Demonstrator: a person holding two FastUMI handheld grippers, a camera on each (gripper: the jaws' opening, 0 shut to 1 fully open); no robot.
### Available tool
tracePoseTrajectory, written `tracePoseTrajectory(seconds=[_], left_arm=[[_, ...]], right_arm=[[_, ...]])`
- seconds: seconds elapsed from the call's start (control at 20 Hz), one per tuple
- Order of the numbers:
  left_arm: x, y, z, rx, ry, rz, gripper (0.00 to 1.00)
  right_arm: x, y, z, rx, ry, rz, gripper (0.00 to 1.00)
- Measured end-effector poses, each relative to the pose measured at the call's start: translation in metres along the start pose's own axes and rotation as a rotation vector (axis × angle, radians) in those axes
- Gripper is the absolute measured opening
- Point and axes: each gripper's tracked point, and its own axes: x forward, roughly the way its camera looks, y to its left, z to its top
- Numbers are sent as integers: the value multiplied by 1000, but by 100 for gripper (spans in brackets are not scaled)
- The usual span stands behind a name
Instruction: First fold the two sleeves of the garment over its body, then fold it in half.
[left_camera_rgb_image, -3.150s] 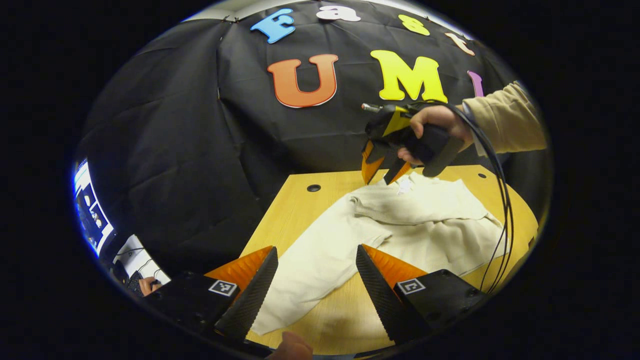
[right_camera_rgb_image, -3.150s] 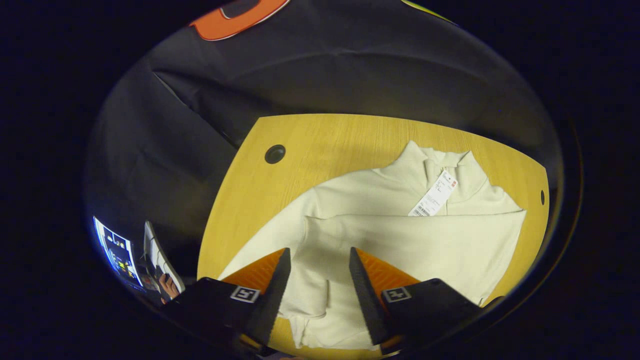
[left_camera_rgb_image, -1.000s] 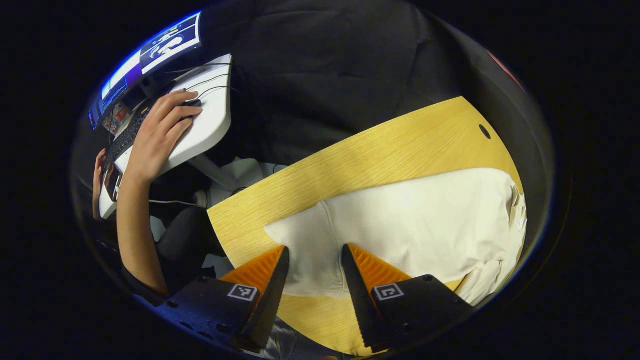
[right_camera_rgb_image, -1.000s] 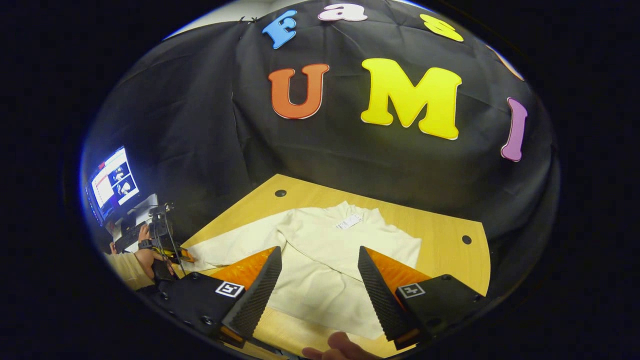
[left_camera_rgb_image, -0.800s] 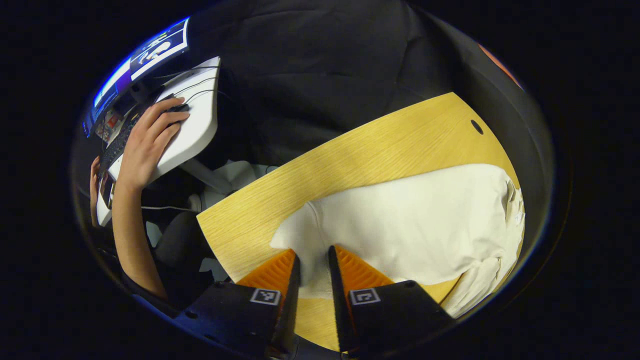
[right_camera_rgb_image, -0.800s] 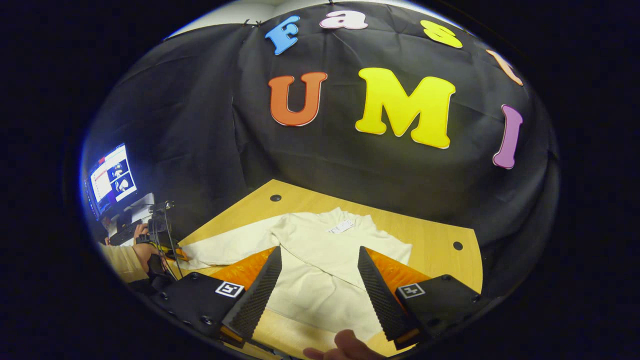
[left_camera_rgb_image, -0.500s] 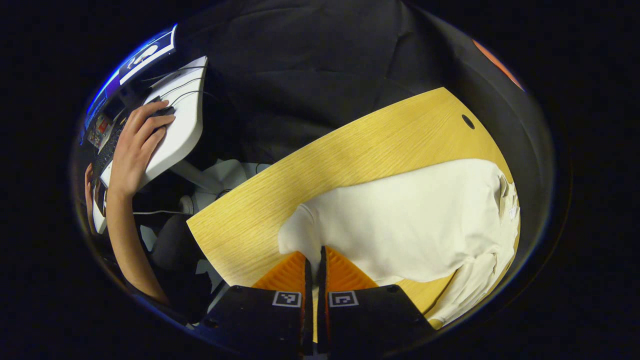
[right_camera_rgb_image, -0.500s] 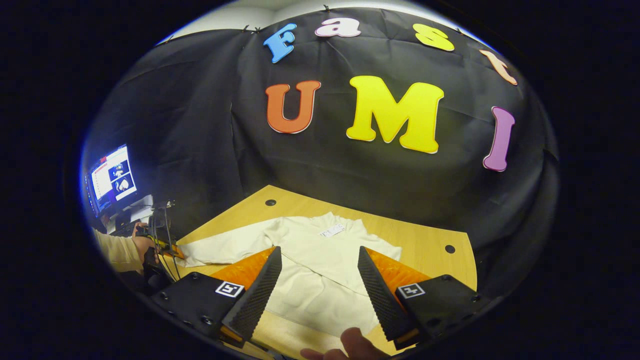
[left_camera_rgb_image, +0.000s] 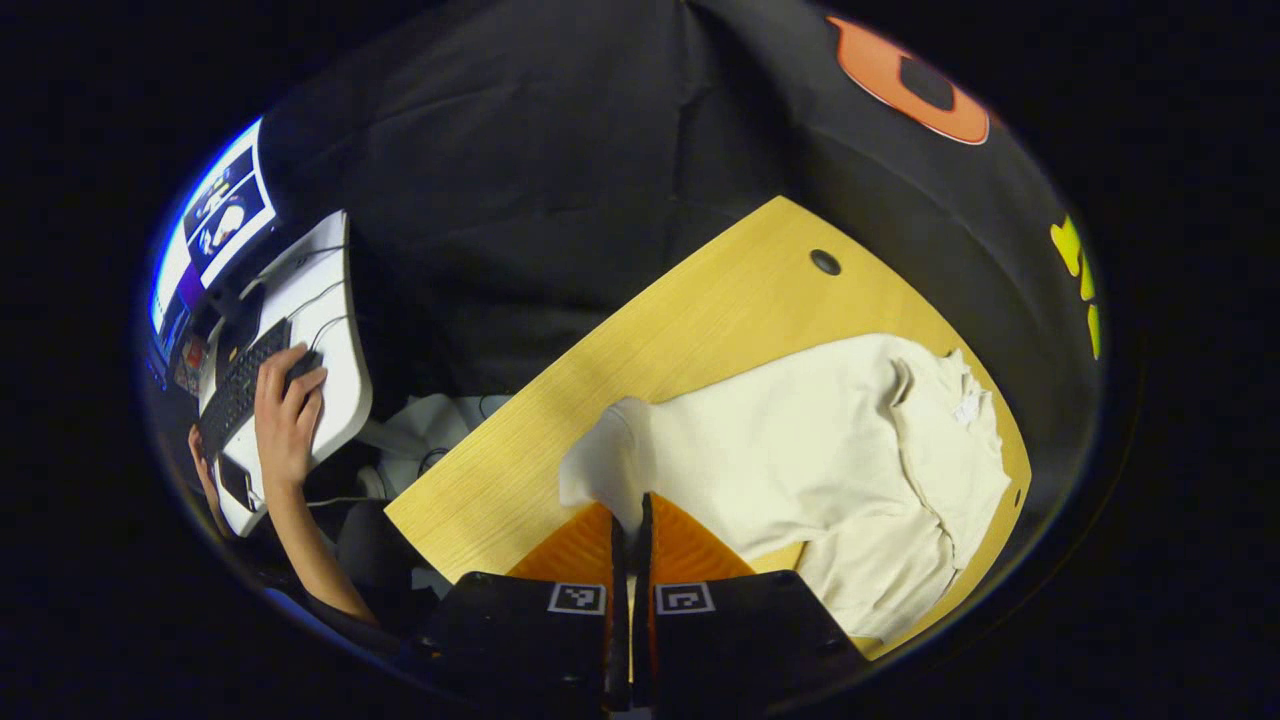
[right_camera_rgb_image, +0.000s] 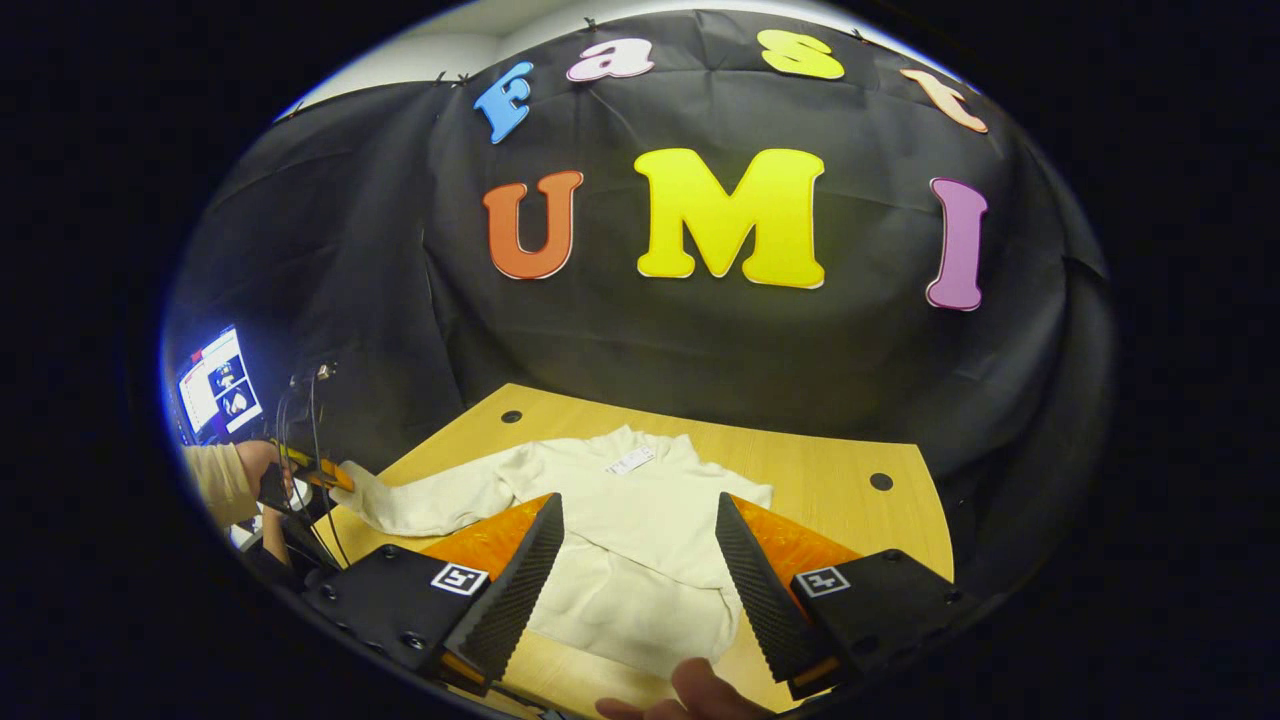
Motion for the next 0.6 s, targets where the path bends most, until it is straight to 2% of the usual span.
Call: tracePoseTrajectory(seconds=[0.05, 0.1, 0.15, 0.2, 0.6], left_arm=[[-5, -19, 9, 26, -13, -17, 4], [-10, -37, 18, 53, -24, -32, 4], [-14, -55, 25, 76, -36, -46, 11], [-16, -74, 31, 100, -44, -63, 4], [-16, -217, 38, 265, -41, -169, 4]], right_arm=[[1, -8, 4, -10, -10, -13, 95], [2, -15, 6, -13, -19, -23, 95], [0, -19, 7, -6, -23, -25, 95], [0, -23, 7, 2, -24, -25, 95], [-4, -76, -1, 28, -12, -101, 95]])
